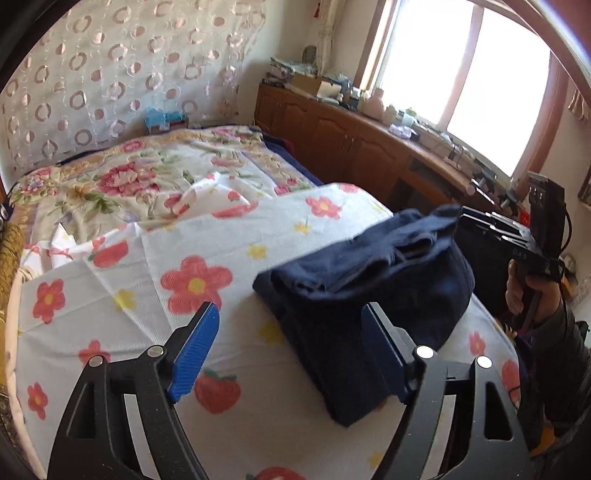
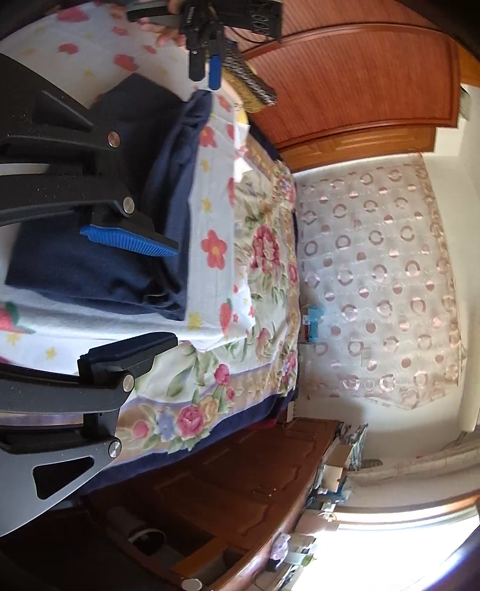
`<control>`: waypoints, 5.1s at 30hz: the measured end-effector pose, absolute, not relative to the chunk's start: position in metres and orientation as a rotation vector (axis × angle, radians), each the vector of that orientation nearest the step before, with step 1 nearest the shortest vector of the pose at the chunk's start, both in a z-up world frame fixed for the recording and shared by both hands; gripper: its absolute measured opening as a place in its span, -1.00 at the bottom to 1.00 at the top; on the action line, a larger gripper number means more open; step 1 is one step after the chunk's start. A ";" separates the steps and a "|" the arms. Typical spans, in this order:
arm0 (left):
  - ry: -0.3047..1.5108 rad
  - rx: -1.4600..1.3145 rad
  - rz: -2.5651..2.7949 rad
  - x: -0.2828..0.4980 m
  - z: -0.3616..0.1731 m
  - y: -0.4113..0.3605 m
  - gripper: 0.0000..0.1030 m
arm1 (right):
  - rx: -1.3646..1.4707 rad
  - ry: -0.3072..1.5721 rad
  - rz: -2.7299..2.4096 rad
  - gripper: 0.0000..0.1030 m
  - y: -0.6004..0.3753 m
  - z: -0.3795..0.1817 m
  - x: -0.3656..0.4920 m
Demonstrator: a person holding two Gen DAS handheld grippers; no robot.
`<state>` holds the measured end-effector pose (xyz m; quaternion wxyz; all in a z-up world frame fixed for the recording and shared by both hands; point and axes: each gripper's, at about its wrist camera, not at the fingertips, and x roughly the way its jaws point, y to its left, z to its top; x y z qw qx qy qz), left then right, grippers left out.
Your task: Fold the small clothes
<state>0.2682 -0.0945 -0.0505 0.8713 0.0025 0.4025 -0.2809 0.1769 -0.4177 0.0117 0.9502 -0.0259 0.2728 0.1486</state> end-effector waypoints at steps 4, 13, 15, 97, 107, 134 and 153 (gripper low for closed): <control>0.888 0.012 -0.615 0.275 -0.068 -0.104 0.56 | -0.094 0.591 0.322 -0.11 -0.414 0.006 0.176; 0.898 0.005 -0.550 0.312 -0.075 -0.122 0.56 | -0.058 0.630 0.407 -0.50 -0.409 0.017 0.229; 0.910 -0.003 -0.525 0.320 -0.080 -0.119 0.56 | -0.032 0.633 0.437 -0.86 -0.414 0.017 0.238; 0.573 -0.442 0.119 0.173 -0.068 0.233 -0.74 | -0.603 0.510 0.930 -0.22 0.173 0.131 0.425; 0.569 -0.368 0.160 0.162 -0.054 0.234 -0.60 | -0.479 0.537 1.025 -0.22 0.126 0.097 0.411; 0.516 -0.095 0.051 0.119 0.002 0.127 0.65 | -0.191 0.481 0.778 0.14 -0.046 0.082 0.266; 0.464 -0.031 -0.061 0.081 0.036 0.018 0.65 | -0.023 0.360 0.427 0.44 -0.136 0.088 0.110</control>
